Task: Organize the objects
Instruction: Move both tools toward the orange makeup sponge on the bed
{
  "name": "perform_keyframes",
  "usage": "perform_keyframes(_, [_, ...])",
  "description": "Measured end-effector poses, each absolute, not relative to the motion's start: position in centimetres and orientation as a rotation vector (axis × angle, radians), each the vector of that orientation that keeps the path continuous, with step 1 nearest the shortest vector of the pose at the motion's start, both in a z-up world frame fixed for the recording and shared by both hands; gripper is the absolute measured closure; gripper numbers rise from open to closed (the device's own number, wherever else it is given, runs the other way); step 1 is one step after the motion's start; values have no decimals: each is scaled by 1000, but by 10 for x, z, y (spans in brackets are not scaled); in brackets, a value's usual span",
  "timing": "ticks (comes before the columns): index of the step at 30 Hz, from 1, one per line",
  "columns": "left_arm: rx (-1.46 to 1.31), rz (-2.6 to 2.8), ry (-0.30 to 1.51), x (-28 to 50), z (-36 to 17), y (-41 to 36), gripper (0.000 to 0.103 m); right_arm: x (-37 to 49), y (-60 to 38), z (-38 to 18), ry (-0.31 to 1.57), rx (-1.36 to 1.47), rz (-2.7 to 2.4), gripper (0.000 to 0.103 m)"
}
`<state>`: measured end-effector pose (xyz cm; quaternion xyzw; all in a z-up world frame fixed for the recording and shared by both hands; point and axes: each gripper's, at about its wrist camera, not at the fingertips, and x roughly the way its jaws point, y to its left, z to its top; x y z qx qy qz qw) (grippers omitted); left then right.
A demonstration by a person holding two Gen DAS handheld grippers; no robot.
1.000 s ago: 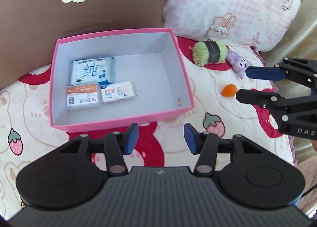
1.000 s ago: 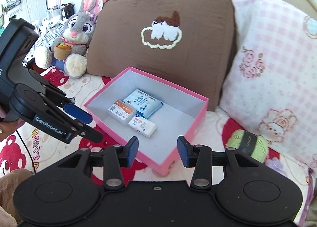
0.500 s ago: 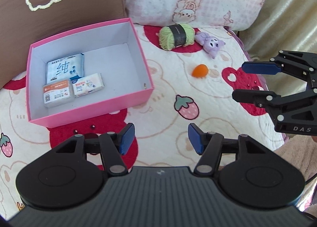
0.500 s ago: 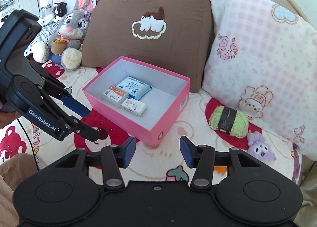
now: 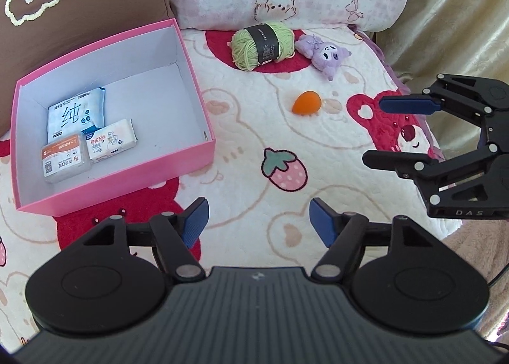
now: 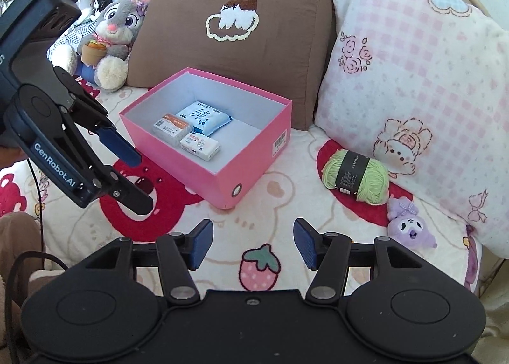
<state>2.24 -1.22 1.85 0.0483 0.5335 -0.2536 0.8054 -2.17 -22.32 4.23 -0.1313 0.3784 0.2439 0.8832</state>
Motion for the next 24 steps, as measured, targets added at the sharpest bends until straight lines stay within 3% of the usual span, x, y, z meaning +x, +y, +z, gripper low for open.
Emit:
perform_keyframes(4, [101,-545,1137,29,11,-21,30,-18,-230,32,787,-290,501,36])
perform_keyframes(14, [95,-554,1109,42,-7,-49,9,-1,-248,6,798,-279,466,31])
perform_keyframes(24, [83,-572,1076,67,-32,-76,7,10,-254,-16,695,-348,396,23])
